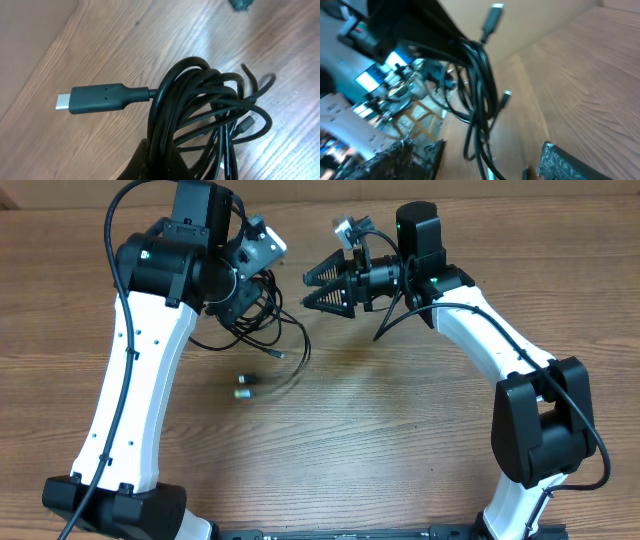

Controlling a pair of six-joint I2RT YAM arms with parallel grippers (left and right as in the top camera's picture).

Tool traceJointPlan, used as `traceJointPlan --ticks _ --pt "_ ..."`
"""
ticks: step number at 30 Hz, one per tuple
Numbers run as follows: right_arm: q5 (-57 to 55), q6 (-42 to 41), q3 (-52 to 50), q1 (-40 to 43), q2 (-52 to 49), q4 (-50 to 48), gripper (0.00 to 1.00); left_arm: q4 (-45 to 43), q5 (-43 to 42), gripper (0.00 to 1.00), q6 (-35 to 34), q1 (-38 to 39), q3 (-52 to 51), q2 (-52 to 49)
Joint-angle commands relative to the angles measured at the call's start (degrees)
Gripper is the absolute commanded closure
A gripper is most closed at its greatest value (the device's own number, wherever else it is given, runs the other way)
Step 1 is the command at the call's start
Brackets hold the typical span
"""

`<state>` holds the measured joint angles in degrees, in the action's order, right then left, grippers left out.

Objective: Untangle cables
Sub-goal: 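Lift the cables with the left gripper toward the right gripper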

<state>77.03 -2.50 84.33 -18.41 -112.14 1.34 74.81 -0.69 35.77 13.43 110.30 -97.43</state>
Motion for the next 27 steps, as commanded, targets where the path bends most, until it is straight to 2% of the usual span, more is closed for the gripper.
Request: traceJointPlan --ticks 1,6,11,15,20,27 --pt "6.8 4.4 1.5 0.2 0.2 -0.2 0.23 -0.3 -9.3 0.96 7.9 0.1 0.5 0.3" --pt "7.1 4.6 1.5 0.2 0.2 -0.2 0.33 -0.3 -16.1 0.96 13.3 0.1 0.5 0.3" --pt "7.0 4.6 1.5 0.2 0.2 -0.5 0.37 -0.2 -16.9 0.96 15.7 0.1 0.5 0.3" --pt "5.4 4.5 1.5 0.2 0.2 -0.9 0.44 0.0 -17.1 0.96 16.3 0.1 0.5 0.3" --pt "-1.2 3.3 1.5 0.2 0.2 -0.6 0.46 1.5 -18.6 0.96 20.7 0.1 0.5 0.3" --pt "-6.5 -0.5 1.5 0.2 0.2 -0.6 0.45 1.7 -18.2 0.96 21.3 0.0 0.4 0.3"
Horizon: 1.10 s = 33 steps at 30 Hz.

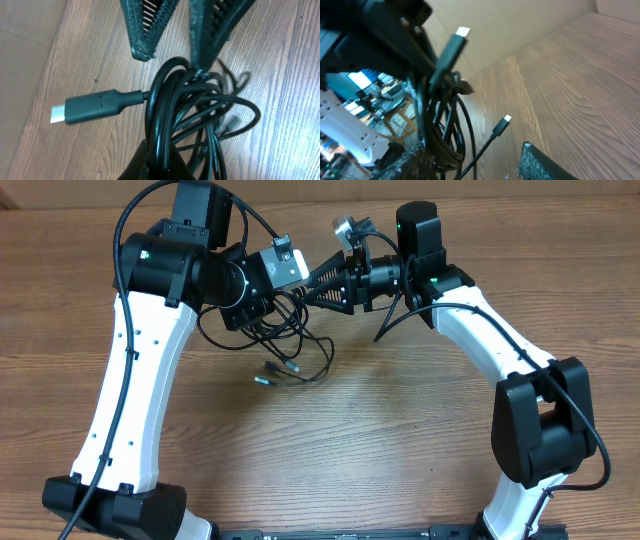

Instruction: Untangle cables

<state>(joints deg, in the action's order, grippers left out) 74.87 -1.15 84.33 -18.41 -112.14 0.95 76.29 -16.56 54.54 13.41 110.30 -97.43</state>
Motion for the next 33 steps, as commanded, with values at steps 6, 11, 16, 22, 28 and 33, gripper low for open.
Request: traceJointPlan --ticks 6,11,16,22,28,33 --pt "-4.3 -1.8 1.5 0.2 0.2 -0.2 0.45 0.2 -3.5 0.96 2.8 0.0 0.4 0.3" --pt "-4.3 -1.8 1.5 0.1 0.2 -0.2 0.44 -1.1 -10.2 0.96 2.6 0.0 0.4 0.3" --pt "-4.1 -1.8 1.5 0.0 0.2 0.0 0.44 -4.2 -13.6 0.96 -0.6 0.1 0.4 -0.3" --pt "-4.1 -1.8 1.5 -0.1 0.2 0.2 0.41 -6.3 -14.0 0.96 -6.0 0.1 0.4 -3.4" --pt "-4.1 -1.8 1.5 -0.6 0.2 0.2 0.36 -7.1 -16.5 0.96 -6.4 0.1 0.4 -5.4" --pt "-3.7 -1.8 1.5 -0.6 0.2 0.2 0.39 -8.8 -15.6 0.96 -6.4 0.1 0.4 -5.6"
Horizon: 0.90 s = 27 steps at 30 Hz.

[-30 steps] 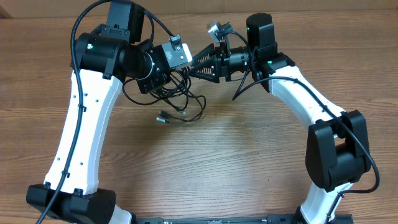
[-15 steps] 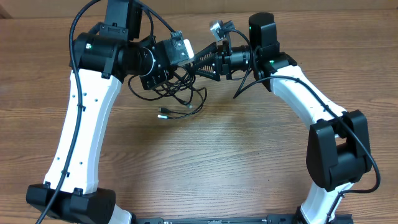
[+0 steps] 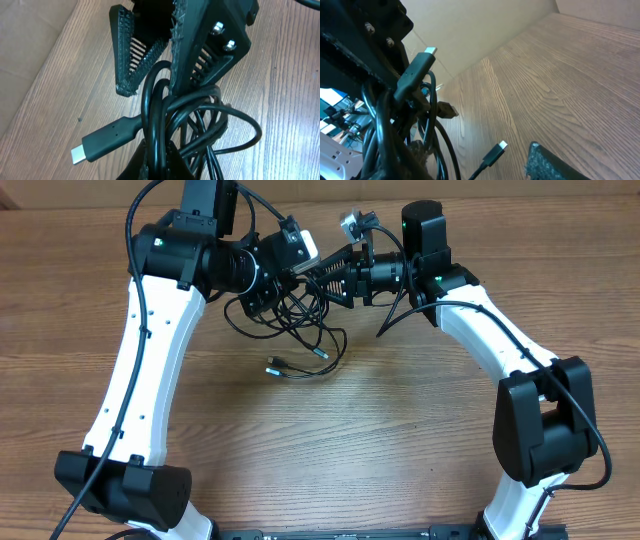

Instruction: Untangle cables

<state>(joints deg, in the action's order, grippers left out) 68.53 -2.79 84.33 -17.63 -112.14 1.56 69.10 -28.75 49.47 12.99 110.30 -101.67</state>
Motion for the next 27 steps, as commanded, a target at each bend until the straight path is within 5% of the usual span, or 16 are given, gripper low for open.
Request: traceJointPlan --ticks 1,4,7,12,13,18,20,21,27 --pt "3.2 -0.2 1.5 -1.4 0.2 -0.5 0.42 -2.0 -3.2 0.96 -1.6 0.5 0.4 -1.4" --pt "5.2 -0.1 1.5 -1.4 0.2 -1.0 0.61 -3.4 -2.8 0.96 -3.4 0.5 0.4 -1.4" --pt "6.0 -0.2 1.5 -1.4 0.2 -1.3 0.94 -3.7 -2.8 0.90 -3.9 0.5 0.4 -1.4" --pt "6.1 -0.2 1.5 -1.4 0.2 -1.3 0.96 -3.1 -2.8 0.76 -3.9 0.5 0.4 -1.4" --pt "6.1 -0.2 1.5 -1.4 0.2 -1.3 0.96 -3.0 -2.8 0.64 -3.9 0.5 0.4 -1.4" --pt "5.9 -0.7 1.5 -0.7 0.2 -1.3 0.96 -2.7 -2.8 0.62 -4.6 0.5 0.4 -1.4" --pt "4.5 -2.8 1.5 -0.3 0.2 -1.3 0.96 -2.2 -2.8 0.45 -4.8 0.5 0.4 -1.4" --pt "2.3 -5.6 1.5 0.1 0.2 -1.2 0.96 -1.3 -2.7 0.00 -4.8 0.5 0.4 -1.4" --pt "1.6 -6.6 1.5 1.2 0.2 -0.3 0.96 3.5 3.9 0.00 -5.4 0.5 0.4 -1.4"
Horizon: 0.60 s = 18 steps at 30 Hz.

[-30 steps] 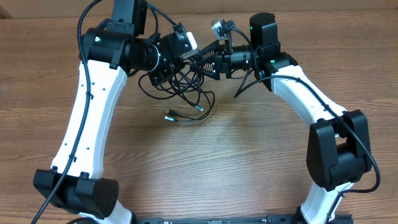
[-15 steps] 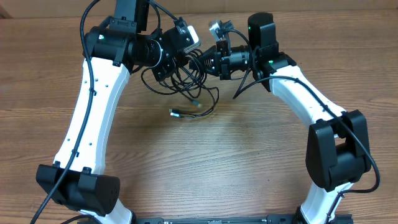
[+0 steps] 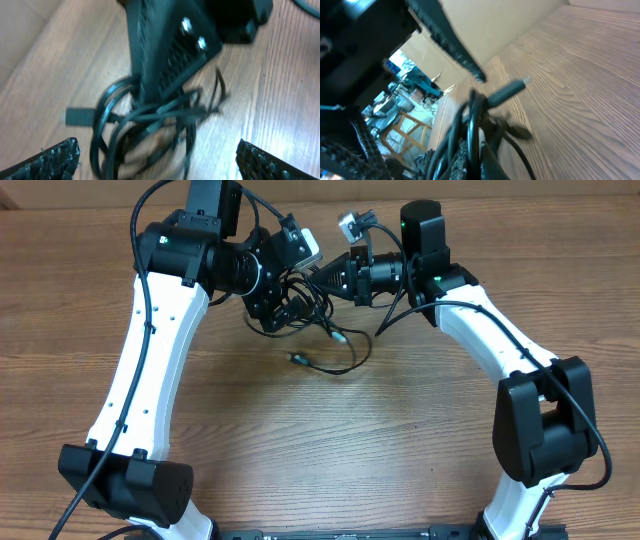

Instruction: Untangle cables

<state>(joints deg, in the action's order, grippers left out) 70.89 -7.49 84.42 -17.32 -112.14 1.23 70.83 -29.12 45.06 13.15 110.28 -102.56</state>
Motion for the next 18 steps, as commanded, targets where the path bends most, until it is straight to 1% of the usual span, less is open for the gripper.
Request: traceJointPlan --ticks 1,7,8,9,16,18 --pt "-0.7 -2.0 1.4 1.0 0.2 0.2 0.96 2.3 6.0 0.00 -2.5 0.4 0.5 -0.5" --pt "-0.7 -2.1 1.4 1.7 0.2 0.8 0.96 2.9 17.7 0.00 -16.2 0.3 0.5 -0.5" --pt "-0.7 -2.4 1.4 1.8 0.2 0.8 0.96 3.0 18.6 0.00 -17.6 0.3 0.5 -0.5" --pt "-0.4 -2.8 1.4 2.0 0.2 0.8 0.96 3.4 19.2 0.00 -18.5 0.3 0.5 -0.5" --pt "2.4 -2.8 1.4 2.9 0.2 0.6 0.96 4.3 20.8 0.00 -18.5 0.2 0.5 -0.5" --pt "2.9 -2.8 1.4 3.2 0.2 0.6 0.96 3.9 20.5 0.00 -19.6 0.2 0.5 -0.5"
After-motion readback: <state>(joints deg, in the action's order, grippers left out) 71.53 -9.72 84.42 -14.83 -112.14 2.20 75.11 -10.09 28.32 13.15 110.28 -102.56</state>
